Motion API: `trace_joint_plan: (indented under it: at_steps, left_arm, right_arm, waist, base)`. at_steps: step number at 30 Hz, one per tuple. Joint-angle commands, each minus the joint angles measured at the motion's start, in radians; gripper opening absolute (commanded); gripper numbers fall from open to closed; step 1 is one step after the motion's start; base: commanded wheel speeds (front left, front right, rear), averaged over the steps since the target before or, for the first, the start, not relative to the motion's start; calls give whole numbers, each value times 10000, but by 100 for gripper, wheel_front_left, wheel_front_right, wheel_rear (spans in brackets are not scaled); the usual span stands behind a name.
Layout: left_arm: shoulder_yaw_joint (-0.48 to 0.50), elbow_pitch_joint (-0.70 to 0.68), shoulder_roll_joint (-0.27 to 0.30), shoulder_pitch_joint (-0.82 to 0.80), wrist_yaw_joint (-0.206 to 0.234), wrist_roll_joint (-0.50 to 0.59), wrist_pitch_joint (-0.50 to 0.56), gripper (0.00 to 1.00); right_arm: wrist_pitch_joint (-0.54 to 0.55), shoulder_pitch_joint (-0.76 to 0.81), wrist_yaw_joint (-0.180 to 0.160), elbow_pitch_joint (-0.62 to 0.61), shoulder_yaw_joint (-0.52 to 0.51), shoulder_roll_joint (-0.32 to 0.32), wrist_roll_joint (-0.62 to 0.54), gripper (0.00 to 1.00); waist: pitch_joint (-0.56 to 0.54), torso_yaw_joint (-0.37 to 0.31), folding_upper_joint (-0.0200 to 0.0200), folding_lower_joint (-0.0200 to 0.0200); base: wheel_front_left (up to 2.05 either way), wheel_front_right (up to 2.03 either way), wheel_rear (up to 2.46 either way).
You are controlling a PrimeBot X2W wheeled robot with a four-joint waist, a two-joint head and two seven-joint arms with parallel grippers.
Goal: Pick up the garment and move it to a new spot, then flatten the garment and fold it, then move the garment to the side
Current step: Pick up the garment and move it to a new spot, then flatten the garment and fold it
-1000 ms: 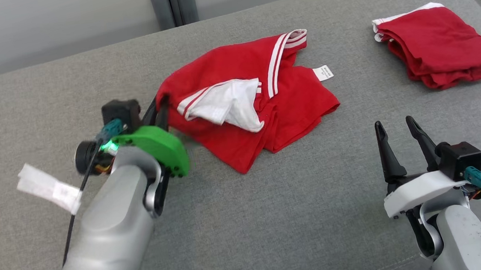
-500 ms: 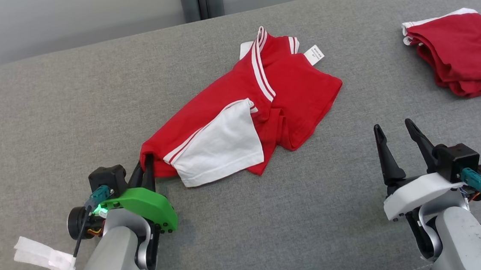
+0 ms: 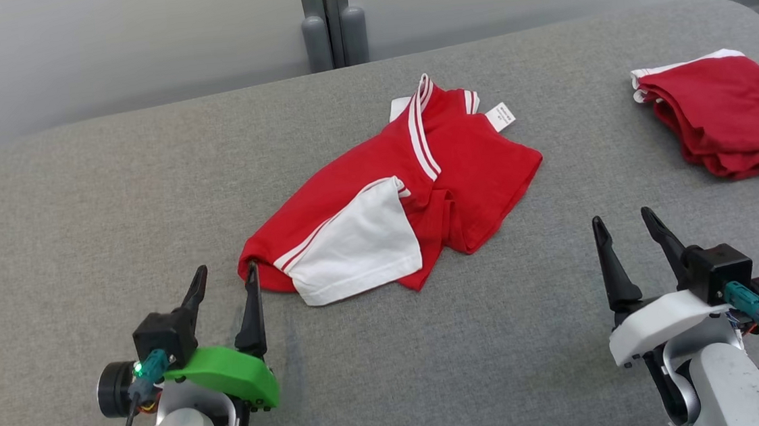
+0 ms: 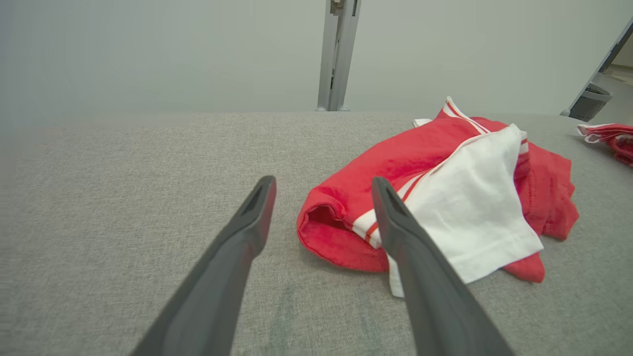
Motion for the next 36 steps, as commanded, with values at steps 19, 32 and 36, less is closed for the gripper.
trace_joint_plan:
  at_steps: [19, 32, 36]
  left_arm:
    - [1394, -1968, -535, 2804, -78, 390, 0, 100]
    - [1101, -2206, -546, 3089, 181, 40, 0, 100]
    - [1058, -2213, -546, 3035, 192, -10, 0, 100]
  right_arm:
    - [-47, 1257, -16, -96, 123, -42, 174, 100]
    - [-47, 1346, -16, -27, 217, -42, 184, 100]
    - [-47, 1308, -16, 3, 241, -40, 191, 100]
  waist:
    - [-1309, 471, 0, 0]
    - [-1363, 407, 0, 0]
    - [-1376, 391, 0, 0]
  base:
    - [0, 0, 0]
    - [0, 0, 0]
    - [0, 0, 0]
